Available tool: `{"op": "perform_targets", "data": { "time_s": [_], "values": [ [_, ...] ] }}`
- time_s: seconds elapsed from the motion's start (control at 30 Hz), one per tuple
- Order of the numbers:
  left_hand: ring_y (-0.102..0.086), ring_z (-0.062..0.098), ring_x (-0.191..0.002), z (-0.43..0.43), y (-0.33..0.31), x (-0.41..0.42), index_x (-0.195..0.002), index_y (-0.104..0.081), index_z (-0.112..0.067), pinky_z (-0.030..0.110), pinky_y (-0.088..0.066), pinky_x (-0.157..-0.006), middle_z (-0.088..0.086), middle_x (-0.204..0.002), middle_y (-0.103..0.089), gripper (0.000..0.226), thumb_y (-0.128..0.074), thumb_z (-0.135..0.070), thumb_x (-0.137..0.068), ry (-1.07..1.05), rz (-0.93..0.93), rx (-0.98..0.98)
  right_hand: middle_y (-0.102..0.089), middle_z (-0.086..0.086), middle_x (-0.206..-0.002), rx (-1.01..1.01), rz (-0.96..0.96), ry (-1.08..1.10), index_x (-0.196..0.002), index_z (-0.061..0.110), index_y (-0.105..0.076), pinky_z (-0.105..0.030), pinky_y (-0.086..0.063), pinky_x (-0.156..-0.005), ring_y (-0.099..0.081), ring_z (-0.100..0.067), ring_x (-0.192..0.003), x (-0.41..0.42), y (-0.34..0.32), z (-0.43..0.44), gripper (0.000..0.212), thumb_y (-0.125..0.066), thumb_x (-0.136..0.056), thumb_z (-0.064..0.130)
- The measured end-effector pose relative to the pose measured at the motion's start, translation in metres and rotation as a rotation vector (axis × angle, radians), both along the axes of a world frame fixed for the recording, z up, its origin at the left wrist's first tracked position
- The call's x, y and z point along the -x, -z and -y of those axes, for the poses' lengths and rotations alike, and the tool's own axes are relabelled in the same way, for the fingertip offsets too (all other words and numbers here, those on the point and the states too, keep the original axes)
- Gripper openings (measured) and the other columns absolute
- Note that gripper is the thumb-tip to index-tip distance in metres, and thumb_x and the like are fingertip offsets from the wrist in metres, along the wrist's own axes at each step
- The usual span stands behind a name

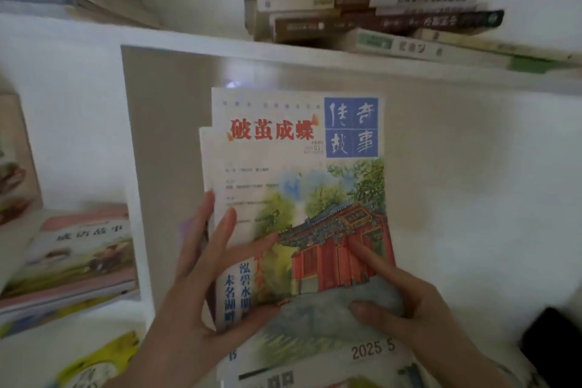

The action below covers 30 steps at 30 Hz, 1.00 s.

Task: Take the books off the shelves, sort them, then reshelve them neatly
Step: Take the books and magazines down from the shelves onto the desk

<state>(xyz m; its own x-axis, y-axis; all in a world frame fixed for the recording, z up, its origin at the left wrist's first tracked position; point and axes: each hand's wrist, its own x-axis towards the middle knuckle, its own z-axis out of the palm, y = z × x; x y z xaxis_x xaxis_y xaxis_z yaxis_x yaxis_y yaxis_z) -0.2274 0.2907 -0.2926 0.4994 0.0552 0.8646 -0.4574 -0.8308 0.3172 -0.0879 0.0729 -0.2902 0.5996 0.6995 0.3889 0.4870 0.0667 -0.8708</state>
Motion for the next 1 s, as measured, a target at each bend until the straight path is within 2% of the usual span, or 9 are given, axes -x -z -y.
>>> {"op": "perform_targets", "data": {
  "time_s": [0.1,0.3,0.37,0.47,0.57,0.67,0.83,0.9,1.0],
  "values": [
    [-0.025,0.028,-0.143,0.0,0.035,-0.007,-0.15,-0.001,-0.041,0.042,-0.05,-0.088,-0.023,-0.144,-0.041,0.1,-0.066,-0.051,-0.075,0.085,-0.207,0.234,-0.056,0.034,-0.124,0.055,-0.09,0.024,-0.118,0.059,-0.052,-0.006,-0.044,-0.085,-0.051,0.01,-0.119,-0.006,0.038,0.005,0.063,-0.078,-0.074,0.023],
    [-0.029,0.015,-0.142,-0.003,0.107,-0.042,-0.139,0.002,-0.062,0.037,-0.048,-0.1,-0.019,-0.152,-0.028,0.108,-0.077,-0.04,-0.07,0.148,-0.492,0.428,-0.054,0.034,-0.127,0.218,-0.214,0.103,-0.127,0.052,-0.053,-0.009,-0.045,-0.086,-0.052,0.007,-0.12,-0.026,0.107,0.009,0.069,-0.084,-0.066,0.044],
    [-0.037,0.002,-0.135,-0.003,0.13,-0.055,-0.137,0.003,-0.064,0.031,-0.047,-0.1,-0.005,-0.155,-0.026,0.11,-0.078,-0.036,-0.068,0.202,-0.584,0.486,-0.056,0.023,-0.132,0.251,-0.289,0.128,-0.132,0.041,-0.052,-0.011,-0.046,-0.084,-0.054,0.004,-0.119,-0.031,0.132,0.011,0.078,-0.084,-0.061,0.054],
    [-0.042,-0.007,-0.127,-0.005,0.168,-0.072,-0.136,0.005,-0.065,0.023,-0.046,-0.099,0.003,-0.154,-0.026,0.115,-0.08,-0.029,-0.067,0.264,-0.717,0.565,-0.054,0.006,-0.138,0.301,-0.437,0.149,-0.134,0.035,-0.05,-0.017,-0.05,-0.085,-0.056,0.007,-0.111,-0.037,0.169,0.016,0.073,-0.083,-0.068,0.035],
    [-0.045,-0.007,-0.124,-0.007,0.205,-0.087,-0.136,0.009,-0.062,0.013,-0.046,-0.092,0.003,-0.147,-0.034,0.118,-0.08,-0.03,-0.066,0.308,-0.828,0.6,-0.046,0.016,-0.142,0.335,-0.523,0.152,-0.132,0.039,-0.048,-0.016,-0.049,-0.083,-0.048,0.006,-0.121,-0.041,0.202,0.018,0.075,-0.085,-0.066,0.039],
    [-0.049,-0.006,-0.12,-0.008,0.235,-0.101,-0.135,0.01,-0.064,0.013,-0.048,-0.089,0.0,-0.143,-0.034,0.121,-0.082,-0.03,-0.065,0.294,-0.902,0.618,-0.046,0.017,-0.141,0.344,-0.582,0.179,-0.129,0.039,-0.049,-0.014,-0.049,-0.083,-0.047,0.01,-0.119,-0.048,0.235,0.02,0.066,-0.076,-0.077,0.009],
    [-0.045,-0.005,-0.124,-0.007,0.273,-0.114,-0.134,0.016,-0.065,0.013,-0.045,-0.094,-0.009,-0.144,-0.033,0.119,-0.078,-0.042,-0.064,0.247,-1.015,0.613,-0.044,0.022,-0.134,0.396,-0.641,0.198,-0.132,0.035,-0.044,-0.006,-0.046,-0.078,-0.046,0.022,-0.107,-0.056,0.276,0.021,0.068,-0.071,-0.08,-0.002],
    [-0.04,0.001,-0.132,-0.006,0.292,-0.117,-0.135,0.014,-0.065,0.026,-0.044,-0.102,-0.01,-0.148,-0.033,0.118,-0.078,-0.048,-0.064,0.257,-1.062,0.623,-0.045,0.017,-0.135,0.432,-0.635,0.232,-0.135,0.033,-0.043,-0.006,-0.046,-0.076,-0.046,0.012,-0.114,-0.057,0.294,0.022,0.07,-0.072,-0.081,0.0],
    [-0.017,0.016,-0.145,-0.006,0.323,-0.118,-0.139,0.012,-0.06,0.053,-0.033,-0.11,-0.029,-0.147,-0.03,0.114,-0.07,-0.073,-0.06,0.27,-1.147,0.566,-0.045,0.01,-0.137,0.564,-0.687,0.239,-0.143,0.027,-0.04,-0.013,-0.05,-0.08,-0.048,0.003,-0.117,-0.055,0.323,0.022,0.078,-0.073,-0.079,-0.003]
  ]
}}
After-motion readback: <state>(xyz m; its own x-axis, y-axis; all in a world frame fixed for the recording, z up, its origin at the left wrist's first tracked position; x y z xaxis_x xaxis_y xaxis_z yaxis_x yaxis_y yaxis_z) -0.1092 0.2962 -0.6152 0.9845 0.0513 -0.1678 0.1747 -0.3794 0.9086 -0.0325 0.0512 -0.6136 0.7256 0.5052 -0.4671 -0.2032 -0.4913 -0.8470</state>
